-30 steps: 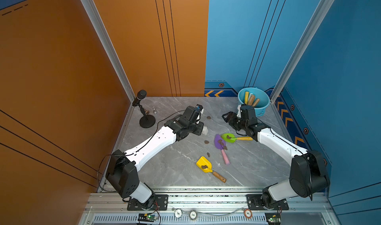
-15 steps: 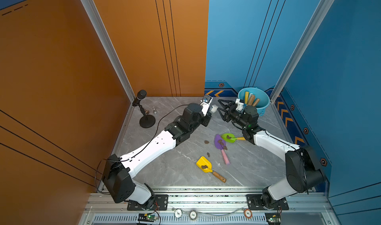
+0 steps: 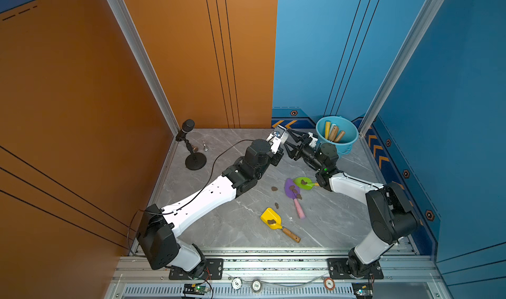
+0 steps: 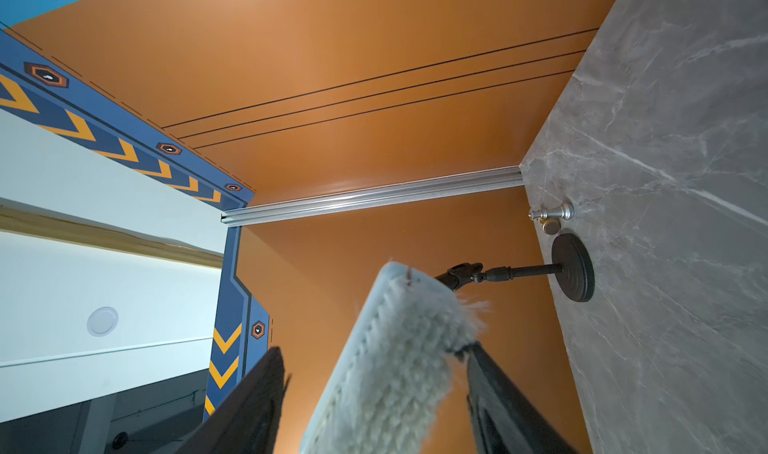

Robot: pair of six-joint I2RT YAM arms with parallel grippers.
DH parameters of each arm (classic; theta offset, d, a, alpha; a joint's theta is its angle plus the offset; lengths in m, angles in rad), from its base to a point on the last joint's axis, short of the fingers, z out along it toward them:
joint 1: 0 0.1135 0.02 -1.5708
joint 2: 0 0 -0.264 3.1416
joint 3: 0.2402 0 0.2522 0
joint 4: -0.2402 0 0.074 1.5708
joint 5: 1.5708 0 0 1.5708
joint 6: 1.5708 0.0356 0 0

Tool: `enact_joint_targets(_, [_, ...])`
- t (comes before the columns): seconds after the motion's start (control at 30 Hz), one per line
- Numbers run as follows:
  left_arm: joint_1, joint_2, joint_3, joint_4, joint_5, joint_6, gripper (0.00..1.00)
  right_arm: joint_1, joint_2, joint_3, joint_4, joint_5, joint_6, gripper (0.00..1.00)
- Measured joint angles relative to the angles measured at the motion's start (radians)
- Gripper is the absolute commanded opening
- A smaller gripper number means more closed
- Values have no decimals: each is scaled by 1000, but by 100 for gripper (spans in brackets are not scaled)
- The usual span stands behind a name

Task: Brush the soil off the hand trowel and place it into the bucket
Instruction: Adjust the brush.

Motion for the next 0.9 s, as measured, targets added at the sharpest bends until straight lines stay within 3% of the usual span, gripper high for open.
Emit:
enact_joint_targets(0.33, [-13, 15, 0, 10, -6, 32, 0, 9, 37, 3, 60, -7, 66, 65])
enact_joint_targets(0.47, [-19, 25, -1, 15, -2, 32, 0, 9, 50, 22, 92, -8, 101, 53])
enact_joint_targets(0.67, [-27, 31, -19, 18, -18, 32, 2, -8, 59, 36, 112, 0, 194, 26])
enact_joint_targets(0.73, [-34, 35, -24, 19, -29, 32, 11, -17, 58, 38, 116, -11, 188, 23])
enact_joint_targets(0.9, [-41, 10, -21, -50, 23, -28, 52, -29, 58, 36, 119, -20, 158, 21])
